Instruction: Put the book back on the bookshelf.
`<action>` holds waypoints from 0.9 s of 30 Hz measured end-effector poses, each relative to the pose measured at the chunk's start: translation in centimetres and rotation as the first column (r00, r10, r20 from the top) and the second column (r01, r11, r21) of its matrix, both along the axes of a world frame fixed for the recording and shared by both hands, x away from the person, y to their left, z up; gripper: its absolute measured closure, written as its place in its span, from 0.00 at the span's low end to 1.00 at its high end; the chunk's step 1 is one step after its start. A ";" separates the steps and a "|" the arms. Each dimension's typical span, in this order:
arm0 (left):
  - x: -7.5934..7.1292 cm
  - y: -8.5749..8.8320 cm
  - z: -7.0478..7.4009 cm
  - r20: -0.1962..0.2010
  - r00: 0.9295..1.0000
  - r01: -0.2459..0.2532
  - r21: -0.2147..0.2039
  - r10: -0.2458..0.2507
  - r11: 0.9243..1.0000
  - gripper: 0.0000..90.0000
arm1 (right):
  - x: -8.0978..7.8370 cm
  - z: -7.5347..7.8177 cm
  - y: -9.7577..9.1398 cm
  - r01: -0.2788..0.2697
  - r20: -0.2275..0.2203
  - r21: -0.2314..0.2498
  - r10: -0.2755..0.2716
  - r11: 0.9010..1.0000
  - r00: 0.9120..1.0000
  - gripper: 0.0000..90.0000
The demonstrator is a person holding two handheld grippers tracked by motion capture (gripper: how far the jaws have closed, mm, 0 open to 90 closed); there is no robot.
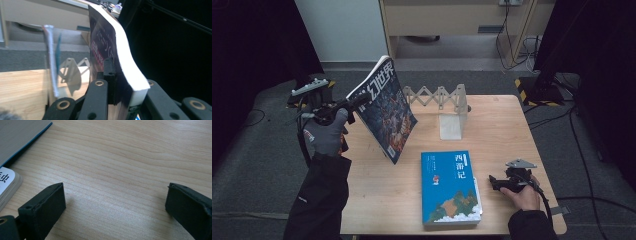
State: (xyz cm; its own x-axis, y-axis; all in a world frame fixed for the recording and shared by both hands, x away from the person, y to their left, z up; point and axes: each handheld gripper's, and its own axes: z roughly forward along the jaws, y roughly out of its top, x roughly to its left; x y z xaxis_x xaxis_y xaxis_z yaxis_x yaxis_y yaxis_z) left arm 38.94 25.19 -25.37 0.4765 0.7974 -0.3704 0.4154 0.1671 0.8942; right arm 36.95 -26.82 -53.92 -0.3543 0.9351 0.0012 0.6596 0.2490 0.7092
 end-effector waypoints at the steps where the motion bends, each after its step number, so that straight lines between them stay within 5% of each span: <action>1: 0.0 0.0 0.0 0.000 1.000 0.000 0.000 0.000 1.000 0.91 | 0.0 0.0 0.0 0.000 0.000 0.000 0.000 1.000 1.000 0.04; 8: 1.1 -0.3 0.2 0.011 0.997 -0.074 0.072 0.073 0.995 0.91 | 0.0 0.0 0.0 0.000 -0.001 0.001 0.000 1.000 1.000 0.04; 27: 4.6 -2.6 -1.4 0.019 0.984 -0.180 0.139 0.179 0.974 0.91 | 0.0 0.0 0.0 0.000 -0.004 0.002 0.000 1.000 1.000 0.04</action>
